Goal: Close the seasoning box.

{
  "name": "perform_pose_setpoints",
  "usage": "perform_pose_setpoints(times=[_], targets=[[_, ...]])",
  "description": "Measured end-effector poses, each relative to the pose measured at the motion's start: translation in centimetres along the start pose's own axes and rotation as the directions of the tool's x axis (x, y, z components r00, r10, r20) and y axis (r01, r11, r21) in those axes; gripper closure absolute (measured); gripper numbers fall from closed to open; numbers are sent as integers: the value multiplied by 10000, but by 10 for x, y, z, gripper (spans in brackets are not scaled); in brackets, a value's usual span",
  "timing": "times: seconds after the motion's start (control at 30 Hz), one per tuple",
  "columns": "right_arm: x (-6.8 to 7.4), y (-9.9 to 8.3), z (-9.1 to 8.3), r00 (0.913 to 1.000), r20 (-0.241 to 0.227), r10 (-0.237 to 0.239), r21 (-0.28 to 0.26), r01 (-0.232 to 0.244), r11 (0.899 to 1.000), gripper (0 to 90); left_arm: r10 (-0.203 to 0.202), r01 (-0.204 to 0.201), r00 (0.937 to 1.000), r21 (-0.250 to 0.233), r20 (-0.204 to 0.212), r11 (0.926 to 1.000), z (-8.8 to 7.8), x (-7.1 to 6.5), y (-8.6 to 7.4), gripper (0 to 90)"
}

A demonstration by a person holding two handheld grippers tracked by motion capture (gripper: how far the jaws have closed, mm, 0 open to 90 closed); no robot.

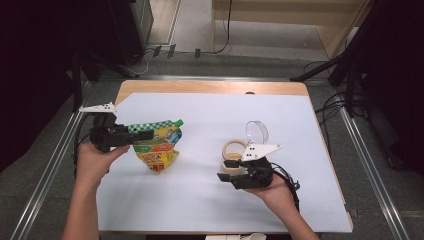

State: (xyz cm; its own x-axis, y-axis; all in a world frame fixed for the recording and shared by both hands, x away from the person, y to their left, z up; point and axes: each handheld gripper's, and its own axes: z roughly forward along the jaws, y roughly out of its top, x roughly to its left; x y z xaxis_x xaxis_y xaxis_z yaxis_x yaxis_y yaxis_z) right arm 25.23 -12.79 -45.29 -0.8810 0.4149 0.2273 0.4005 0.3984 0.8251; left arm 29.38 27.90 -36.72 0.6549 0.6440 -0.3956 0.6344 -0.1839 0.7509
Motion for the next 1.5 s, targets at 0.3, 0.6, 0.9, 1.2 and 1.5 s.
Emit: perform_pose_setpoints(times=[0.3,0.6,0.9,1.2,1.5], targets=[[-2,0,-5,9999,22,153,112,-154,9998,498,-51,46,9986,-93,-534,9999,-14,-11,16,578],[-2,-1,-10,9997,61,227,156,-228,9996,497,165,-202,9967,-455,-798,9988,-22,-13,24,456],[-5,-4,-18,9992,258,305,69,-307,9995,497,26,-106,9938,-715,-1108,9974,-34,-7,27,420],[-7,-8,-27,9978,485,451,-2,-452,9990,497,-239,127,9884,-747,-1503,9971,-42,7,24,419],[-10,-15,-40,9953,756,611,-201,-597,9980,498,-676,568,9828,-672,-1717,9961,-38,24,18,418]])
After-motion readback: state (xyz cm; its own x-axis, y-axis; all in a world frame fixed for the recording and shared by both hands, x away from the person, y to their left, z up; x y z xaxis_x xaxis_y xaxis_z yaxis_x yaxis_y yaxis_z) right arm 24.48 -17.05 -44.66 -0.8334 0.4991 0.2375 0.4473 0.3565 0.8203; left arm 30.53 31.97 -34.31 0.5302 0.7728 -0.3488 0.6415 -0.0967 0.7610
